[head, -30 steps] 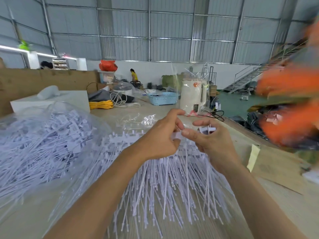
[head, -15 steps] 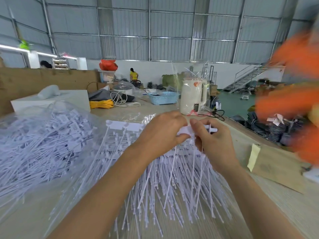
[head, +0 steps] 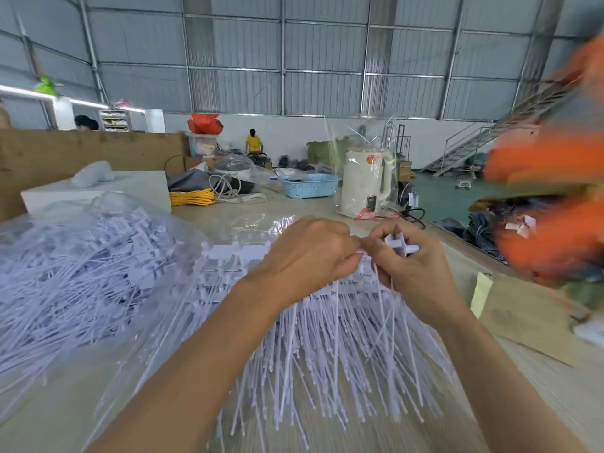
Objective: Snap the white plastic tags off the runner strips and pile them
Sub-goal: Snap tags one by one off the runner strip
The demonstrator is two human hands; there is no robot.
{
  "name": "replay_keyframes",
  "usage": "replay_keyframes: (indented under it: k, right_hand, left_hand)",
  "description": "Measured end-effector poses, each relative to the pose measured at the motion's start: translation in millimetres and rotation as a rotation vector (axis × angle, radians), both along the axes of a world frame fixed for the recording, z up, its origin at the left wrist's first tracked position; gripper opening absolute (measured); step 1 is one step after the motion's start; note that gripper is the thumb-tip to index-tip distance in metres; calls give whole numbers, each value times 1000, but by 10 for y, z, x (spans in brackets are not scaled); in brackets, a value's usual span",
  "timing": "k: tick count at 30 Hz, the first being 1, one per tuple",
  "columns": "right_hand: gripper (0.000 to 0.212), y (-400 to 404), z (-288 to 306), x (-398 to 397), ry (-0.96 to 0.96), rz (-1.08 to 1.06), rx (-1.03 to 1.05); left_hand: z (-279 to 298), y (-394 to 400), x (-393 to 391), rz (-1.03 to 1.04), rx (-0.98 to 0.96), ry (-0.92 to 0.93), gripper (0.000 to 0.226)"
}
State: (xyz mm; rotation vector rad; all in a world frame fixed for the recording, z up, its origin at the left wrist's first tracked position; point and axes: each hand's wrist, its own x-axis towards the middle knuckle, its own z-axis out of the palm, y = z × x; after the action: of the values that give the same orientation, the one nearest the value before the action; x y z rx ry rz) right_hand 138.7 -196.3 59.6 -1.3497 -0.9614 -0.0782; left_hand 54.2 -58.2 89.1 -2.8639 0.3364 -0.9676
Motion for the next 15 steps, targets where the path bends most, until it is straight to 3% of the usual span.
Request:
replay_keyframes:
  k: [4,10,15]
  right_hand:
    - [16,-24,3,37,-27,13,14]
    - [12,-79,8,95,-26,272,47]
    - [13,-66,-16,117,-44,212,55]
  left_hand:
    - [-12,-4,-16,-127,-203,84,30]
    - [-10,69,-62,-268,-760,228,35]
    - [-37,57,-24,-280,-779,272,35]
